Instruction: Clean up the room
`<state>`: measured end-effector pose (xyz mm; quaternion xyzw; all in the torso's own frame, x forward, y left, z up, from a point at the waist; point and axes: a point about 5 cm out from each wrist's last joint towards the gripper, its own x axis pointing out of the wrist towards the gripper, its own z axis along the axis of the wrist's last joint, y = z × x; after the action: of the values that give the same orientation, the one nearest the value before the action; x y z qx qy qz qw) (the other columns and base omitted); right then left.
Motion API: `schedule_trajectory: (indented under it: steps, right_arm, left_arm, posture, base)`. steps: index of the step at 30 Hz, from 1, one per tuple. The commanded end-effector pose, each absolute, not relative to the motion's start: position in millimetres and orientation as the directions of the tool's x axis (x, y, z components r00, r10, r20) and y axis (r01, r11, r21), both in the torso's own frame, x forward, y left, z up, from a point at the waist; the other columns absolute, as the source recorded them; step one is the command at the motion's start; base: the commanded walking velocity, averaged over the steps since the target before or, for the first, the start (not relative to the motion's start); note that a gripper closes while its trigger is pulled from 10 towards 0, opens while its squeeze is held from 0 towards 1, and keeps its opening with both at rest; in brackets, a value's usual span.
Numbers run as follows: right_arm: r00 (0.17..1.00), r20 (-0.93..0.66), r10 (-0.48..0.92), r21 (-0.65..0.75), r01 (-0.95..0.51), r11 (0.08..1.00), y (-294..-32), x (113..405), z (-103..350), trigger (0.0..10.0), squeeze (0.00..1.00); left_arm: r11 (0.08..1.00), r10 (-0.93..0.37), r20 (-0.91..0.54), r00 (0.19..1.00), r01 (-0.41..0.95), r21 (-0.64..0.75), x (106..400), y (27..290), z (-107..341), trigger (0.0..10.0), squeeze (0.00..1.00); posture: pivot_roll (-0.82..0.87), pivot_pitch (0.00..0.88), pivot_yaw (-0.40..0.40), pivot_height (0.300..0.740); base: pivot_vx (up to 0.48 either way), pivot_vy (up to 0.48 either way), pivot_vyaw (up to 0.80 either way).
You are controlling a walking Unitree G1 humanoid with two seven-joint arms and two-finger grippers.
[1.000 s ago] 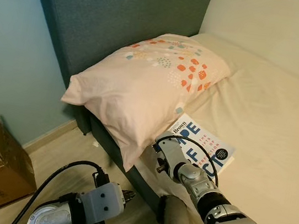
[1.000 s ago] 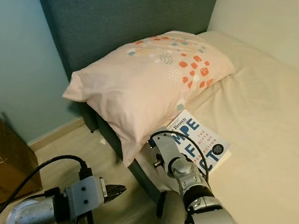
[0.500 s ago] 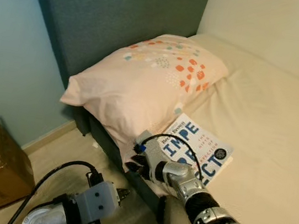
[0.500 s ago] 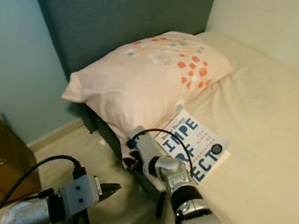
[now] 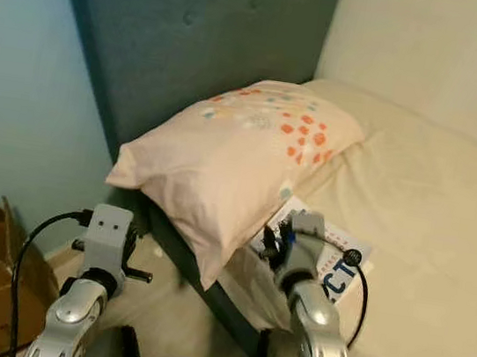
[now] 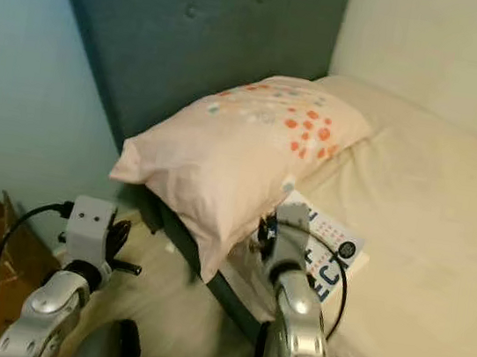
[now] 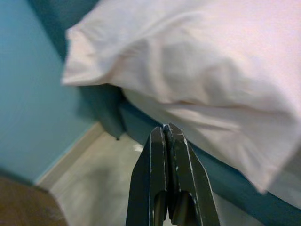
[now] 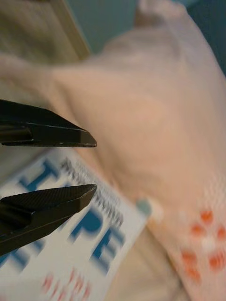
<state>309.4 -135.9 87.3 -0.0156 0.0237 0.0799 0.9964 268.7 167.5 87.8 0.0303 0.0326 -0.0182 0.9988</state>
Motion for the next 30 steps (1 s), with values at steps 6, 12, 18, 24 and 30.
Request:
schedule_trajectory:
  steps: [6, 12, 18, 24, 30]
  right_arm:
    - [0.988, -0.057, 0.144, -0.069, -0.148, 0.987, -142.7, 301.2, 85.2, 10.0, 0.00]
    - [0.987, -0.072, 0.143, -0.101, -0.150, 0.983, -141.7, 297.7, 84.4, 10.0, 0.00]
    - [0.975, -0.120, 0.185, -0.139, -0.201, 0.970, -138.2, 295.1, 81.4, 10.0, 0.00]
    - [0.958, -0.147, 0.247, -0.163, -0.270, 0.949, -138.4, 296.8, 82.1, 10.0, 0.00]
    - [0.943, -0.163, 0.290, -0.173, -0.317, 0.933, -136.7, 300.6, 83.6, 10.0, 0.00]
  left_arm:
    - [0.999, -0.011, -0.081, 0.997, 0.014, 0.034, 264.0, 162.3, 85.7, 10.0, 0.00]
    - [0.998, 0.036, -0.093, 0.995, -0.032, 0.049, 265.3, 162.4, 82.7, 10.0, 0.00]
    - [0.995, 0.041, -0.078, 0.996, -0.033, 0.094, 263.1, 155.0, 78.9, 10.0, 0.00]
    - [0.993, 0.067, -0.073, 0.995, -0.060, 0.101, 256.6, 151.2, 76.4, 10.0, 0.00]
    - [0.988, 0.110, -0.062, 0.992, -0.102, 0.115, 250.9, 154.8, 77.2, 10.0, 0.00]
  posture:
    - [-0.07, 0.045, 0.027, 0.573]
    - [-0.08, 0.037, 0.022, 0.593]
    - [-0.08, 0.035, -0.035, 0.613]
    - [-0.07, 0.036, -0.101, 0.633]
    - [-0.05, 0.038, -0.141, 0.653]
  base:
    - [0.000, 0.000, 0.00]
    - [0.000, 0.000, 0.00]
    - [0.000, 0.000, 0.00]
    - [0.000, 0.000, 0.00]
    - [0.000, 0.000, 0.00]
